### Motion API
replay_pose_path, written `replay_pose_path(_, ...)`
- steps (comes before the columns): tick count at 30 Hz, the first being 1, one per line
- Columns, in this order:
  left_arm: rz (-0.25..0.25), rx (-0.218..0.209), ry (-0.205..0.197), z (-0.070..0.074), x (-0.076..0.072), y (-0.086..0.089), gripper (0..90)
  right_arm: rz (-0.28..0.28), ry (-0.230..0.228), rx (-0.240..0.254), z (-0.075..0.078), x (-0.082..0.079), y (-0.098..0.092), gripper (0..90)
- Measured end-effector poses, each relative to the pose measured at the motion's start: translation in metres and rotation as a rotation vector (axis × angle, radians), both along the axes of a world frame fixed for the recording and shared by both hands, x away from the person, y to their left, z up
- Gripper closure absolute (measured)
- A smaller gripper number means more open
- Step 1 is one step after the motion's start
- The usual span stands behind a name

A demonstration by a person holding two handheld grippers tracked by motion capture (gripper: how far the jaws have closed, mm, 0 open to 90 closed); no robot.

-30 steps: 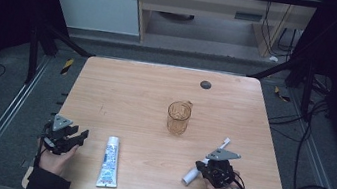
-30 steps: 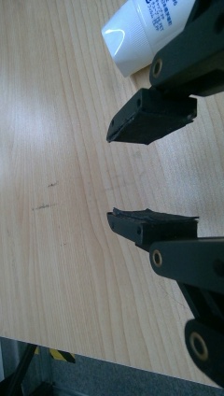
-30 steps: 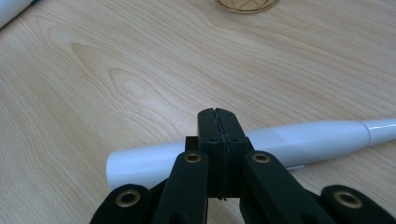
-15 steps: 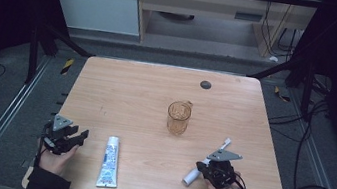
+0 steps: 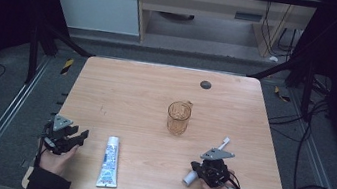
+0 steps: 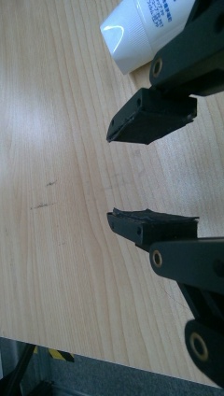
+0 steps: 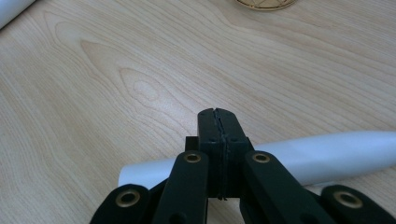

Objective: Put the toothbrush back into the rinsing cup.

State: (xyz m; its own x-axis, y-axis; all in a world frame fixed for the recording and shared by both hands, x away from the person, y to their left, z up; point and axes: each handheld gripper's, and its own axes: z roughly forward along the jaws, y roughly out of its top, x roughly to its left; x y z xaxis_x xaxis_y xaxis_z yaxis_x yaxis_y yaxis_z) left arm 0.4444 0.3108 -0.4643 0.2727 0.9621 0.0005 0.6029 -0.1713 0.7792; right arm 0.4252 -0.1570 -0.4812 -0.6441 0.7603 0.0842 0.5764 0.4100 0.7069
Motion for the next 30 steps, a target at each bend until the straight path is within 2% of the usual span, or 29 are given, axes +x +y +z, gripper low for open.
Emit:
replay_pose_path(22, 0.001, 0.001, 0.000, 0.000, -0.001, 0.000, 53.0, -0.031, 0.017, -0.001, -0.001, -0.009, -0.020, 89.9)
replay_pose_path(30, 0.000, 0.000, 0.000, 0.000, -0.001, 0.000, 52.9, -0.032, 0.027, -0.002, -0.002, -0.008, -0.021, 89.7)
